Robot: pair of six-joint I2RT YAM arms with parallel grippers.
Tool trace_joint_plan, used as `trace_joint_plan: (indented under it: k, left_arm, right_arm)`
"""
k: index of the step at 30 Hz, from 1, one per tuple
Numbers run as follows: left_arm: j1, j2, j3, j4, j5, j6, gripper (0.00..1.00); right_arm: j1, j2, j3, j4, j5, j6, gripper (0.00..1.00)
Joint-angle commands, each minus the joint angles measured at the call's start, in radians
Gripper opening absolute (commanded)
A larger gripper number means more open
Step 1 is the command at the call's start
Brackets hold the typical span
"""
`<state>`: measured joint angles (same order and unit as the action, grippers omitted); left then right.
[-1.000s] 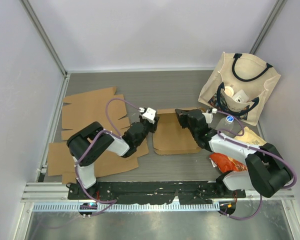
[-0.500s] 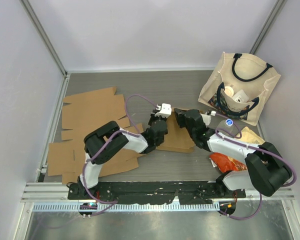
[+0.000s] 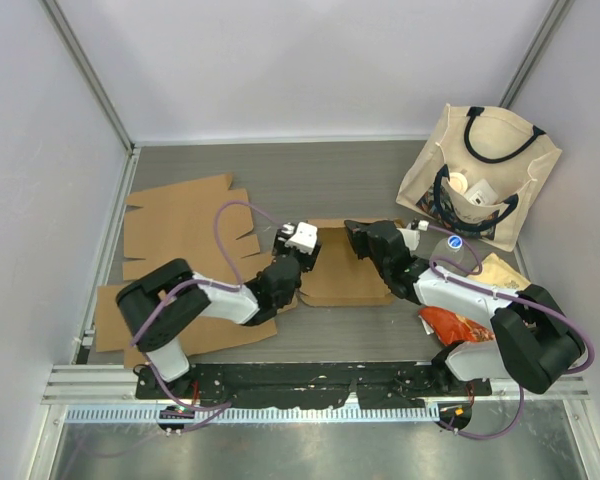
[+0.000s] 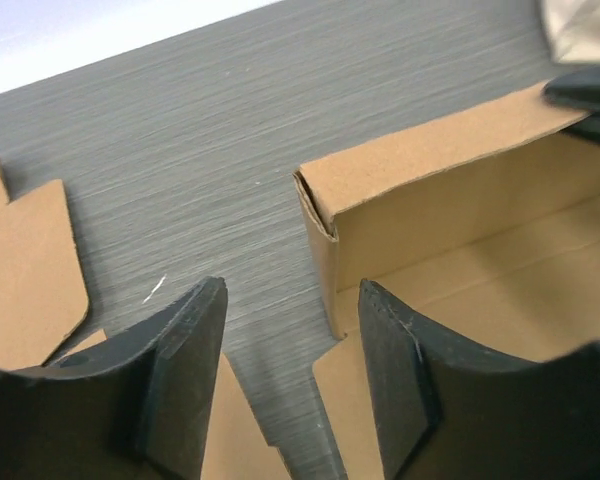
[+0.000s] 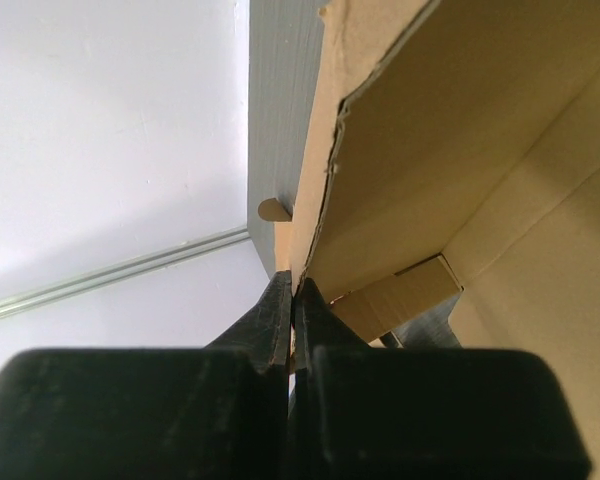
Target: Fold the paper box
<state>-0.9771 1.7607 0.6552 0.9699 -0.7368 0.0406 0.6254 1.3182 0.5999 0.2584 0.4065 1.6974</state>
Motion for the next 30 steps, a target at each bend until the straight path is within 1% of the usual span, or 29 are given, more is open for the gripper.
trace_joint_plan:
  k: [1,4,6,7,8,9,10,11,12,13,14,15,16,17,19,21,23,25,26,28,30]
  left_arm:
    - [0.037,-0.167,-0.084,0.017,0.178,-0.131,0.61]
    - [0.06,-0.22,-0.124,0.004,0.238,-0.157,0.63]
    - [0.074,-0.247,-0.15,0.001,0.257,-0.186,0.63]
    - [0.102,-0.291,-0.158,-0.008,0.333,-0.206,0.64]
    - [0.121,-0.315,-0.161,-0.023,0.391,-0.261,0.66]
    - [0.139,-0.343,-0.155,-0.074,0.448,-0.293,0.68]
    - [0.178,-0.384,-0.146,-0.114,0.492,-0.344,0.75]
    - [0.205,-0.404,-0.105,-0.17,0.526,-0.454,0.84]
    - [0.236,-0.417,-0.076,-0.306,0.563,-0.516,0.91]
    - [0.3,-0.426,-0.048,-0.363,0.604,-0.562,0.93]
    - [0.328,-0.438,-0.019,-0.396,0.701,-0.596,0.93]
    - [0.353,-0.443,-0.009,-0.419,0.732,-0.655,0.93]
    - [0.394,-0.446,-0.003,-0.418,0.805,-0.674,0.93]
    - [0.406,-0.451,-0.002,-0.404,0.857,-0.691,0.93]
    - [0.413,-0.439,0.017,-0.418,0.869,-0.703,0.93]
    - [0.413,-0.382,0.09,-0.514,0.905,-0.685,0.92]
    - [0.413,-0.34,0.13,-0.528,0.93,-0.686,0.86]
    - [0.413,-0.296,0.126,-0.502,0.944,-0.712,0.81]
    - [0.413,-0.282,0.126,-0.479,0.942,-0.716,0.81]
    - [0.413,-0.239,0.135,-0.468,0.935,-0.72,0.77]
    - [0.413,-0.204,0.155,-0.497,0.936,-0.711,0.72]
  right_arm:
    - [0.002,-0.005,-0.002,-0.034,0.015,-0.036,0.01]
    - [0.0,-0.007,0.001,-0.044,0.009,-0.035,0.02]
    - [0.0,-0.01,0.008,-0.048,0.008,-0.042,0.05]
    - [0.0,-0.011,0.009,-0.05,0.011,-0.051,0.06]
    - [-0.001,-0.013,0.011,-0.05,0.011,-0.071,0.1]
    - [0.0,-0.016,0.011,-0.047,0.012,-0.082,0.11]
    - [0.0,-0.017,0.008,-0.041,0.015,-0.094,0.12]
    - [-0.001,-0.017,0.003,-0.028,0.015,-0.119,0.14]
    - [-0.003,-0.016,0.001,-0.022,0.011,-0.13,0.15]
    - [-0.004,-0.016,-0.002,-0.01,-0.001,-0.14,0.17]
    - [-0.004,-0.014,-0.012,0.027,-0.006,-0.18,0.18]
    - [-0.004,-0.013,-0.012,0.036,-0.008,-0.195,0.19]
    - [-0.004,-0.013,-0.011,0.036,-0.009,-0.214,0.21]
    - [-0.004,-0.014,-0.006,0.035,-0.005,-0.226,0.25]
    - [-0.004,-0.023,-0.006,0.036,0.006,-0.261,0.29]
    - [-0.004,-0.025,0.0,0.038,0.015,-0.298,0.37]
    - [-0.006,-0.024,0.009,0.03,0.014,-0.315,0.42]
    - [-0.007,-0.02,0.009,0.027,0.009,-0.324,0.43]
    - [-0.007,-0.014,0.003,0.048,0.002,-0.329,0.44]
    - [-0.009,-0.01,0.0,0.064,-0.005,-0.335,0.43]
    - [-0.009,-0.004,-0.002,0.065,-0.008,-0.341,0.41]
